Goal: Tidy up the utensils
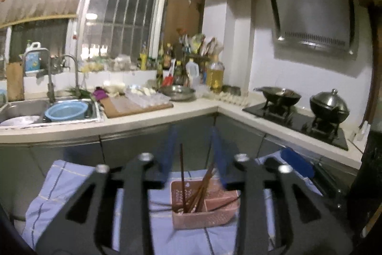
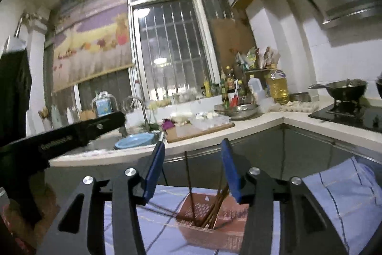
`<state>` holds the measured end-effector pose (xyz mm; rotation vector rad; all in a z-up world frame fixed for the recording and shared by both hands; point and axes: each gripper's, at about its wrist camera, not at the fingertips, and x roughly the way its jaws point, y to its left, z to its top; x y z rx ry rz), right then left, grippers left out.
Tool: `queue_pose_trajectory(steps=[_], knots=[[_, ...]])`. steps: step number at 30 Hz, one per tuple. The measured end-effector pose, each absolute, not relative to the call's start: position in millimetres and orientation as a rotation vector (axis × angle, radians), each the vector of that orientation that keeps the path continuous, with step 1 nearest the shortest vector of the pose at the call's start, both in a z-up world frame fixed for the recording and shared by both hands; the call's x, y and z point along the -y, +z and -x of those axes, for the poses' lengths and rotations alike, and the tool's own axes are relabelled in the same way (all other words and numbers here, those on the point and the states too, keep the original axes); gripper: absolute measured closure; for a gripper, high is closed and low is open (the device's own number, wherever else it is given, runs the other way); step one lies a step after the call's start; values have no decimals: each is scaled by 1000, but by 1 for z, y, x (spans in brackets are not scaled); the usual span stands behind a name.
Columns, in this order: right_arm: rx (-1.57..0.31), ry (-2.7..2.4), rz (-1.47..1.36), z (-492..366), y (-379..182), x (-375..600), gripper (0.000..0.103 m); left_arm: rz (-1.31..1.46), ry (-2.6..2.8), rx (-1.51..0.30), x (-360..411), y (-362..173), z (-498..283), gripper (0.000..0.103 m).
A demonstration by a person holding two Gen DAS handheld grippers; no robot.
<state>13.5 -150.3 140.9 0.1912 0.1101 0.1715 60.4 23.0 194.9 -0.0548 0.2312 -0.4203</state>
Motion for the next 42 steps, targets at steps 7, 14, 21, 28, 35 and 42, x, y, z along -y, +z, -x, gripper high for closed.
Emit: queue_pose_trajectory(steps=[7, 14, 21, 28, 35, 42], knots=[[-233, 88, -338, 83, 69, 162, 46, 49, -360, -333, -48, 140, 10, 57], [-357, 45, -422, 143, 35, 167, 46, -7, -283, -426, -45, 88, 62, 52], [-323, 86, -426, 181, 47, 155, 46, -42, -255, -433, -43, 75, 97, 44], [-335, 150, -406, 185, 50, 147, 46, -49, -223, -435, -42, 78, 101, 40], [-335, 161, -408, 170, 54, 150, 46, -80, -173, -416, -40, 77, 87, 40], [-360, 172, -413, 151, 52, 153, 46, -78, -136, -416, -45, 76, 70, 40]])
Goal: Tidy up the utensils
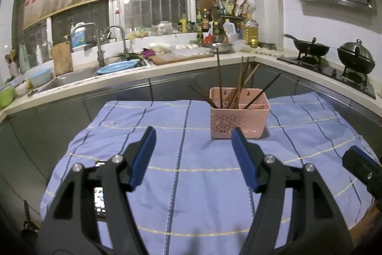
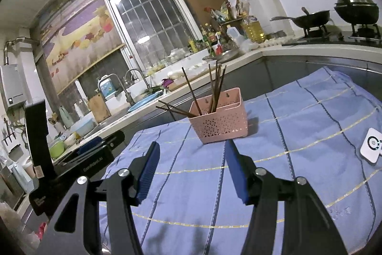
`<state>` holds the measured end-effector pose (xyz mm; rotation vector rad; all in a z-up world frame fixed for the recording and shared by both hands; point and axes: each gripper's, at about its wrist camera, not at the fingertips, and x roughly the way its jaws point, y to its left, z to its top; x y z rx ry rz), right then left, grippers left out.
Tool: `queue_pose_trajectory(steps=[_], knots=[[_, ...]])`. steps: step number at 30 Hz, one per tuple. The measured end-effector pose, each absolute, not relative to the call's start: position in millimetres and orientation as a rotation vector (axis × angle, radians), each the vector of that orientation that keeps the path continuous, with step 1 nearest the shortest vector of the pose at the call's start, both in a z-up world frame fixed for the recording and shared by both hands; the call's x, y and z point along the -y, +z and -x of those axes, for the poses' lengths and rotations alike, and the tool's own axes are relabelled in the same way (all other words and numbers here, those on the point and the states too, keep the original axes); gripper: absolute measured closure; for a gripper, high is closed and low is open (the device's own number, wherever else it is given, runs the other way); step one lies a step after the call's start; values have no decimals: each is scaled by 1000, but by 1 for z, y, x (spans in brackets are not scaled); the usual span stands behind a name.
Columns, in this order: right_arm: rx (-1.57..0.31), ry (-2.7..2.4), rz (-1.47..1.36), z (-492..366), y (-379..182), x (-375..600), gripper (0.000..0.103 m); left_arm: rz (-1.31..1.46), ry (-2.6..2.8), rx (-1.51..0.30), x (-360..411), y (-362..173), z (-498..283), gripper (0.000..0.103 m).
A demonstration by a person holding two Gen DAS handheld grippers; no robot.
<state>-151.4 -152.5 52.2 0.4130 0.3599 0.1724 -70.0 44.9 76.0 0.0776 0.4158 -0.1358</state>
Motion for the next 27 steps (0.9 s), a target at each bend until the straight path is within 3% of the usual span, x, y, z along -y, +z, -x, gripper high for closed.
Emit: queue_pose_trajectory(steps=[13, 27], knots=[[-389, 206, -437, 141, 50, 154, 46, -109, -111, -405, -44, 73, 64, 35], [-380, 216, -457, 141, 52, 157, 46, -135, -98, -377, -38, 75, 66, 22]])
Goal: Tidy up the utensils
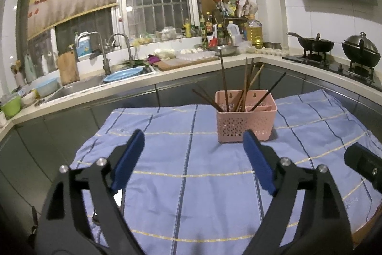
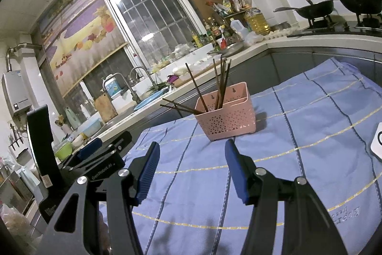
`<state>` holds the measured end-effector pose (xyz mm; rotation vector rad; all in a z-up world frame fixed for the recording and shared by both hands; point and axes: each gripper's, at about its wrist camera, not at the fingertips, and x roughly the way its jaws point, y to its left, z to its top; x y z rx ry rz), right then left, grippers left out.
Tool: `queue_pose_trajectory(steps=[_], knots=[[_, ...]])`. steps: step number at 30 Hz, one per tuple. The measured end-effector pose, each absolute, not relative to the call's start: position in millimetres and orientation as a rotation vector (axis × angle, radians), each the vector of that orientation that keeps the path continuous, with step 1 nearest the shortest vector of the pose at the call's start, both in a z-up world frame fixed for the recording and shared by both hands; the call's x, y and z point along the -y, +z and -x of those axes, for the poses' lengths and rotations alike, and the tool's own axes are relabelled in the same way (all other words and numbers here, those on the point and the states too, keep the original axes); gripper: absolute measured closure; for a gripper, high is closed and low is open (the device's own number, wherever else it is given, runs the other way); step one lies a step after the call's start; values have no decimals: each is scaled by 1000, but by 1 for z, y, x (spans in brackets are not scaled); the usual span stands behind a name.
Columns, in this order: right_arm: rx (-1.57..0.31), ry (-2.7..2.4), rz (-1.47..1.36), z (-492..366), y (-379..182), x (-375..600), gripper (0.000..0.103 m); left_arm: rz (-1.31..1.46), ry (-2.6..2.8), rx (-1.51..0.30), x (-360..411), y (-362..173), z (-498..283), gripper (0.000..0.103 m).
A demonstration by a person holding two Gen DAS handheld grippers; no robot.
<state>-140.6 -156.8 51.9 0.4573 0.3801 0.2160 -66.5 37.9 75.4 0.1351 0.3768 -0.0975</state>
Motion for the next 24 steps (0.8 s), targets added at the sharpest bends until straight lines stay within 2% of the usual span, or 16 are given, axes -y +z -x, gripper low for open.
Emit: queue_pose_trajectory(steps=[13, 24], knots=[[-378, 211, -466, 139, 49, 162, 45, -130, -97, -368, -41, 77, 67, 6], [-363, 197, -474, 141, 51, 164, 44, -126, -90, -359, -46, 82, 67, 6]])
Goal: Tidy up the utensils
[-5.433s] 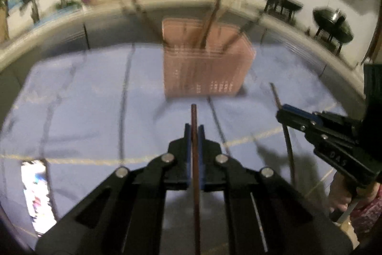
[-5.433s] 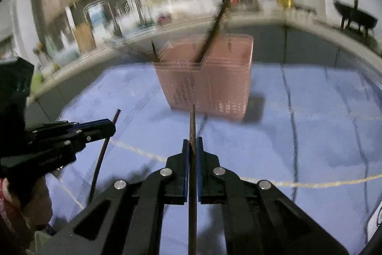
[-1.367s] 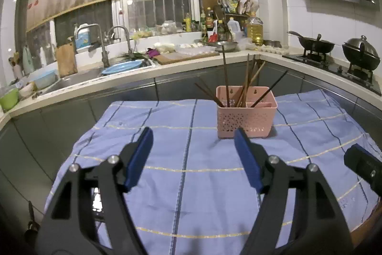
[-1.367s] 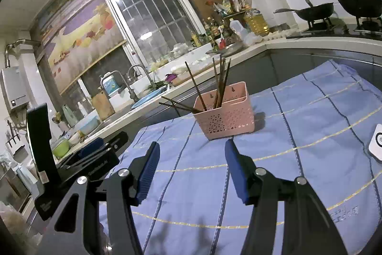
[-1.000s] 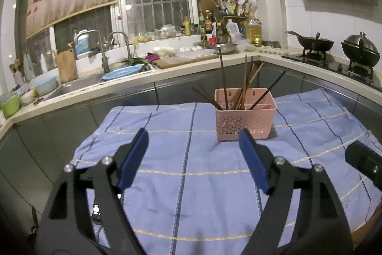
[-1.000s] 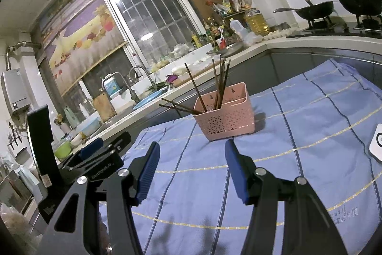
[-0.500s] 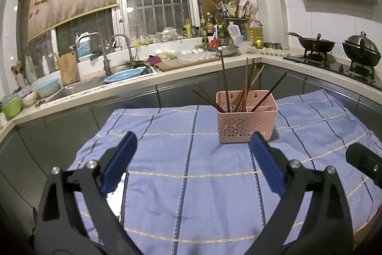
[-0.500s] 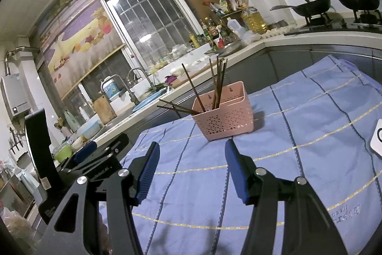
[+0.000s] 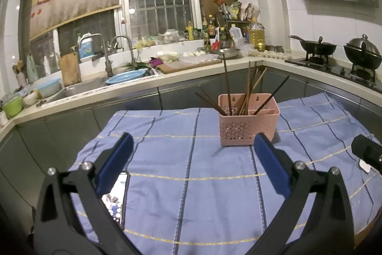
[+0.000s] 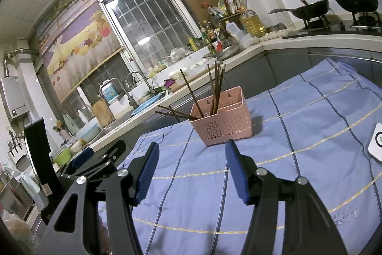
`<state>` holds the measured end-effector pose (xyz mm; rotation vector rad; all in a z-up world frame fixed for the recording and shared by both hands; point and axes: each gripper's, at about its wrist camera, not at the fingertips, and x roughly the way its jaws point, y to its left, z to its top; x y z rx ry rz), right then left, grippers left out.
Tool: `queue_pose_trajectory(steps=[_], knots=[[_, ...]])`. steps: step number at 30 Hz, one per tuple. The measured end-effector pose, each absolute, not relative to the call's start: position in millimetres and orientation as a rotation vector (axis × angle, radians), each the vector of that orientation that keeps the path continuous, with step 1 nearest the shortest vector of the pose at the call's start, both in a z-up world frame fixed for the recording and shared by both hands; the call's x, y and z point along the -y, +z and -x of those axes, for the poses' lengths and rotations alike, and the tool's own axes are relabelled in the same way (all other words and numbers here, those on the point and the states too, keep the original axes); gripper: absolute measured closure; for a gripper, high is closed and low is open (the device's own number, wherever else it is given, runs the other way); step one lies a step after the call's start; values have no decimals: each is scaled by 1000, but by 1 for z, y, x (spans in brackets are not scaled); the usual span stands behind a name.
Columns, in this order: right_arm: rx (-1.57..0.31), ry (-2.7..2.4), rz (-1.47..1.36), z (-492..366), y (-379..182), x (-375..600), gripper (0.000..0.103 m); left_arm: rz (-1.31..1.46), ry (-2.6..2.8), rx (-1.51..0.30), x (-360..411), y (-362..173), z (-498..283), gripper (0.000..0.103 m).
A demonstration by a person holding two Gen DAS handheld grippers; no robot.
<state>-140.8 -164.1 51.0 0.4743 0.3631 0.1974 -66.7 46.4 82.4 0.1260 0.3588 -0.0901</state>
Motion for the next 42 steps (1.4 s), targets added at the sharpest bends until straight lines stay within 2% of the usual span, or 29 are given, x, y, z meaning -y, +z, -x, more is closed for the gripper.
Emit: queue_pose_trajectory(steps=[17, 27, 42], knots=[[-367, 202, -470, 140, 57, 163, 44, -107, -76, -361, -50, 83, 67, 6], [-382, 199, -471, 136, 53, 162, 44, -109, -73, -481, -50, 63, 48, 6], [-382, 199, -471, 135, 49, 163, 43, -137, 10, -409, -48, 67, 56, 6]])
